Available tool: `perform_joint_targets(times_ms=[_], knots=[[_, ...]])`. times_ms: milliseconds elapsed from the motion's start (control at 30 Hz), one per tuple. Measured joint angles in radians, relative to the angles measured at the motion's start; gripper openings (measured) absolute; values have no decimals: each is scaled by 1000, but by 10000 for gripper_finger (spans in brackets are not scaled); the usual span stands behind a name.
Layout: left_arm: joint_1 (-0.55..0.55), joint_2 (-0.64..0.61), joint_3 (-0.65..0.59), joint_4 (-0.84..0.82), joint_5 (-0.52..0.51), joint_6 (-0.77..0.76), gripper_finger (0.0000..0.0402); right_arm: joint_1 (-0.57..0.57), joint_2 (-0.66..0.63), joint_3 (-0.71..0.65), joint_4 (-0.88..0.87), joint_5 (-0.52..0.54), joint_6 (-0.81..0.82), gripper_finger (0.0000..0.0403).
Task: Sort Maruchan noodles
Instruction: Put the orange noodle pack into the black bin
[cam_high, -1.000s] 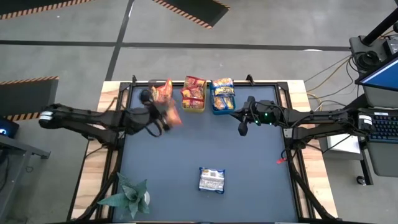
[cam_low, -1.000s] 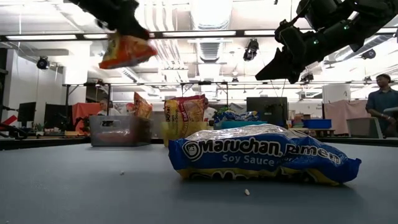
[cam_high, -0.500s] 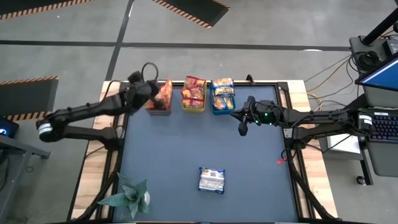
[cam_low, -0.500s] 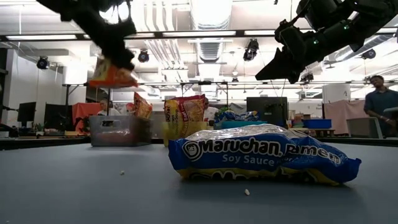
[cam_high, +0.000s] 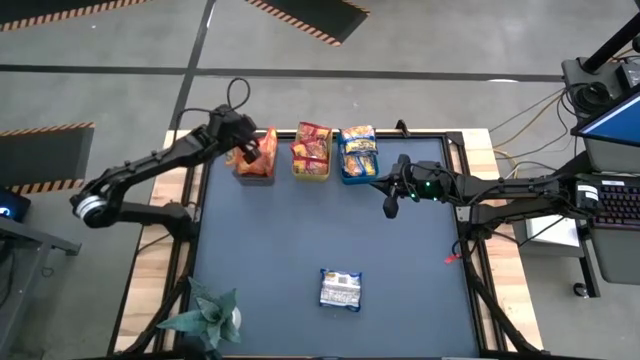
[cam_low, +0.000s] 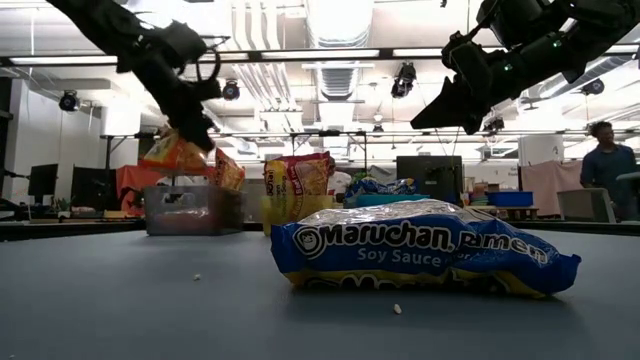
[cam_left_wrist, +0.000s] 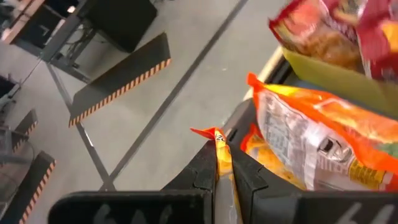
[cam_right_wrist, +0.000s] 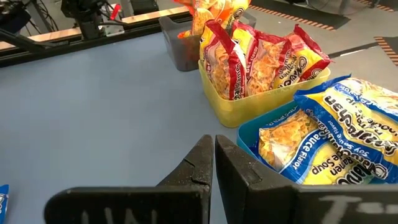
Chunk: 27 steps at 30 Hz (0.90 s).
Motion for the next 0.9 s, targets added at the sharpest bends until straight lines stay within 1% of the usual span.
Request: perform_joint_targets(times_ms=[100, 300, 400, 633, 733, 833, 900], knots=[[1, 45, 0, 1, 2, 44, 0, 0, 0, 0, 0, 0, 0, 9], [1, 101, 2, 11, -14, 39, 3, 0, 0, 0, 0, 0, 0, 9], [2, 100, 21, 18, 0, 24, 20, 0, 0, 0, 0, 0, 0, 9], [1, 101, 67, -5, 1, 4, 74, 0, 0, 0, 0, 1, -7, 9], [1, 93, 88, -40, 1, -16, 89, 0, 0, 0, 0, 1, -7, 9], [1, 91, 121, -123, 4, -21, 93, 0, 0, 0, 0, 1, -7, 9], [3, 91, 136, -180, 62, -39, 90, 0, 0, 0, 0, 1, -7, 9]])
